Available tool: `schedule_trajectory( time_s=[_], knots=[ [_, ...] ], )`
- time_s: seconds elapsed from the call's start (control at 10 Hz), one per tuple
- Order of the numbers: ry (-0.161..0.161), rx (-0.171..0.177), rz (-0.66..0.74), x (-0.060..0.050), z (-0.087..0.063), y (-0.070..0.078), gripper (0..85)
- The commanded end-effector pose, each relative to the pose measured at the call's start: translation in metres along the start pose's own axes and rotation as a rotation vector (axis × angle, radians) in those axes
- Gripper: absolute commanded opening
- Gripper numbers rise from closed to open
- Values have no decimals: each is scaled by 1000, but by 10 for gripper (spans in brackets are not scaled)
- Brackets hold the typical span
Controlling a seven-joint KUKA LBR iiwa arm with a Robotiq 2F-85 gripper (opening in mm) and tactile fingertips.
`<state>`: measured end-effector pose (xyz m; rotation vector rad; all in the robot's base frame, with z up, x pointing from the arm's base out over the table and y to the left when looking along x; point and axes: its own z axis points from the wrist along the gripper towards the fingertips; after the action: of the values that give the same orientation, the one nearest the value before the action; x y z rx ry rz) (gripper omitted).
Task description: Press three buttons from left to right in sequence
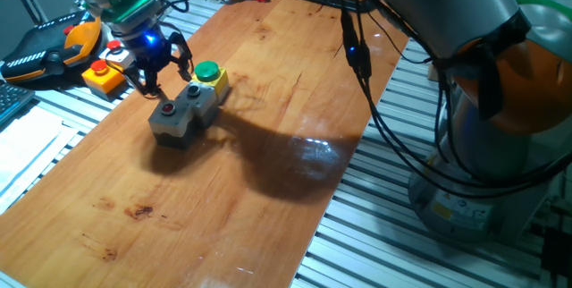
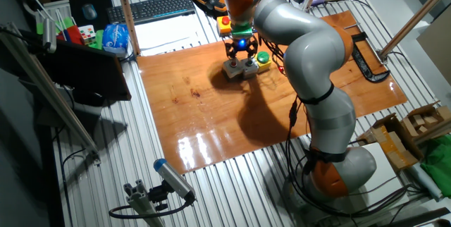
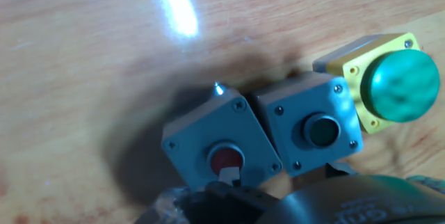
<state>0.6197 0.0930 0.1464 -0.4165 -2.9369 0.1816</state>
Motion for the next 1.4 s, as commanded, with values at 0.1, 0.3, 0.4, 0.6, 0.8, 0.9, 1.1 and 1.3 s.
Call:
schedule_trajectory(
  time_s=[0.1,0.3,0.4,0.6,0.8,0.9,1.1,1.3],
  knots=[
    [-1,2,-4,4,-3,-1,603],
    [-25,-8,-29,5,-4,-2,500],
    [-28,-13,-58,4,-5,-4,413],
    [-28,-24,-158,4,-16,-13,177],
    [-32,-42,-228,10,-25,-21,7],
    [-57,-46,-270,16,-29,-24,7],
    [-93,-60,-309,27,-38,-35,7],
    [-124,-58,-338,31,-40,-39,7]
  ],
)
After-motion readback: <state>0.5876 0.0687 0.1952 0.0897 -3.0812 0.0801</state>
